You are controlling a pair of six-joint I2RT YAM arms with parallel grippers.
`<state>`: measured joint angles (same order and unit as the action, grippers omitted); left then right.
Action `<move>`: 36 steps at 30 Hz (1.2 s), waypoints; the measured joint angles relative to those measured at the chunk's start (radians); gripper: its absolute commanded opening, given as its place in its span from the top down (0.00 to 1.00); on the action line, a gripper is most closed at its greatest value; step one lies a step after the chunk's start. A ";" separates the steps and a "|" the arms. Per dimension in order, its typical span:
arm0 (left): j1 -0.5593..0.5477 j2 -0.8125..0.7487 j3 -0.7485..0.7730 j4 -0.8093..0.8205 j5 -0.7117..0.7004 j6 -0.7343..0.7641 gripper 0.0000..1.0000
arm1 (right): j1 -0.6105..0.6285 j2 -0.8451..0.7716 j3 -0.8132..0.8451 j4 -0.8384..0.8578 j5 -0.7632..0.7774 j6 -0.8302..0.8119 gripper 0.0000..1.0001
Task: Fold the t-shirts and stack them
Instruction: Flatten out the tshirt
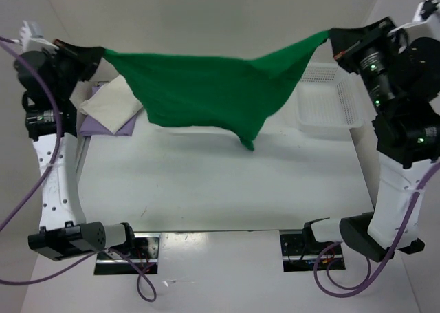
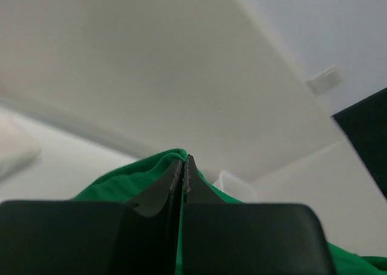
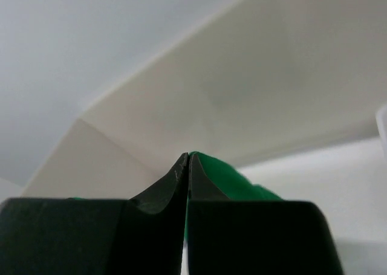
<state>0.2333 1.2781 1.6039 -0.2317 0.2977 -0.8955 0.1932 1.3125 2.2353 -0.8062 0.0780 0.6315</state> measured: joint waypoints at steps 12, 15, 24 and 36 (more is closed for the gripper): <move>0.043 -0.014 0.234 -0.039 0.029 -0.009 1.00 | 0.011 0.190 0.455 0.038 -0.020 -0.049 1.00; 0.043 0.013 0.122 -0.019 0.029 -0.009 1.00 | -0.003 0.254 0.406 0.071 -0.052 -0.056 1.00; -0.053 0.380 -0.028 0.015 -0.037 0.002 1.00 | -0.063 0.843 0.466 0.029 -0.116 -0.090 1.00; -0.051 0.570 0.490 -0.014 -0.049 -0.006 1.00 | -0.102 0.843 0.542 0.167 -0.183 -0.020 1.00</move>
<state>0.1825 1.8477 2.0937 -0.2455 0.2489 -0.9020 0.0910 2.1555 2.7770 -0.6388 -0.1047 0.6113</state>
